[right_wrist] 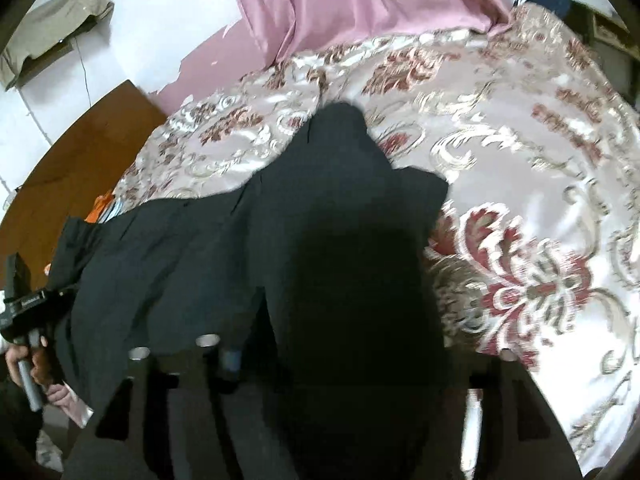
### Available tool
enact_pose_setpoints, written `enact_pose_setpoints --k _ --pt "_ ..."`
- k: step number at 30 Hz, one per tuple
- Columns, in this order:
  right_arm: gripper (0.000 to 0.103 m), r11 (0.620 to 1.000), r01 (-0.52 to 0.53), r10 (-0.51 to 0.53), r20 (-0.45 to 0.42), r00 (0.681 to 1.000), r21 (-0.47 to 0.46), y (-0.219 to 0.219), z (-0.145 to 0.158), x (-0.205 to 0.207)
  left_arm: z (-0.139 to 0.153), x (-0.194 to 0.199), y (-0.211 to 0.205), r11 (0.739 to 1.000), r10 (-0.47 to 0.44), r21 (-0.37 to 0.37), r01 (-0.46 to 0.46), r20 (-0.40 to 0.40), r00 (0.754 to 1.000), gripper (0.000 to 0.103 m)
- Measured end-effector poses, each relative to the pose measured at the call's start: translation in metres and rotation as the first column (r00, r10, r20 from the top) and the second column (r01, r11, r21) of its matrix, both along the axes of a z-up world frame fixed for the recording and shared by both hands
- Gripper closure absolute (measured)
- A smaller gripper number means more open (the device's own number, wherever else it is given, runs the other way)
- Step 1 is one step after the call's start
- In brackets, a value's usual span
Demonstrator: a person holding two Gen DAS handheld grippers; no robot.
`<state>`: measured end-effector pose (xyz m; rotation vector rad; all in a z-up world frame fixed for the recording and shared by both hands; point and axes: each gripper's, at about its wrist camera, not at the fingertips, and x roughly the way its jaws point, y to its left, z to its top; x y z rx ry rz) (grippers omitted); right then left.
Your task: Fold large clothes
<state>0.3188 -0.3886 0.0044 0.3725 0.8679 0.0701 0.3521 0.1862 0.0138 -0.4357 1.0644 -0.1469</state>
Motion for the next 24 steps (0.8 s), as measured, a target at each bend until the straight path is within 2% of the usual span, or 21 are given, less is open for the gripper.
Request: enact_pose_setpoints --k 1,2,3,6,10,14,17,19,24 --pt "0.019 1.0 0.007 -0.006 0.018 1.0 -0.008 -0.001 0.005 -0.004 0.001 -0.001 0.001 1.0 0.014 0.015 -0.014 0.002 1.0 0.047" --pt "0.014 1.0 0.016 -0.015 0.039 0.999 -0.023 -0.002 0.012 -0.009 0.007 -0.006 -0.001 0.998 0.033 0.045 -0.034 0.021 0.999 0.033" --pt "0.008 0.999 0.025 -0.022 0.064 0.998 -0.044 0.001 0.017 -0.014 0.014 -0.012 -0.002 0.996 0.048 0.07 -0.052 0.055 0.997 0.027" --pt "0.008 0.996 0.032 -0.023 0.117 0.993 -0.084 0.005 0.035 -0.025 0.035 -0.032 -0.011 0.987 0.064 0.139 -0.086 0.154 0.986 0.02" --pt "0.007 0.992 0.038 -0.014 0.195 0.981 -0.12 0.01 0.064 -0.052 0.056 -0.064 -0.025 0.98 0.044 0.18 -0.088 0.235 0.971 0.015" --pt "0.007 0.996 0.037 -0.016 0.248 0.969 -0.082 0.022 0.081 -0.078 0.076 -0.102 -0.039 0.984 0.014 0.163 -0.07 0.323 0.946 0.005" --pt "0.007 0.996 0.033 -0.008 0.281 0.96 -0.086 0.033 0.092 -0.097 0.085 -0.125 -0.047 0.984 0.007 0.165 -0.072 0.366 0.931 0.003" --pt "0.007 0.994 0.026 0.007 0.313 0.95 -0.102 0.044 0.099 -0.11 0.092 -0.144 -0.055 0.982 -0.009 0.175 -0.068 0.403 0.915 0.001" --pt "0.007 0.99 0.005 0.051 0.388 0.92 -0.14 0.069 0.116 -0.142 0.11 -0.188 -0.073 0.965 -0.062 0.252 -0.072 0.489 0.87 0.0"
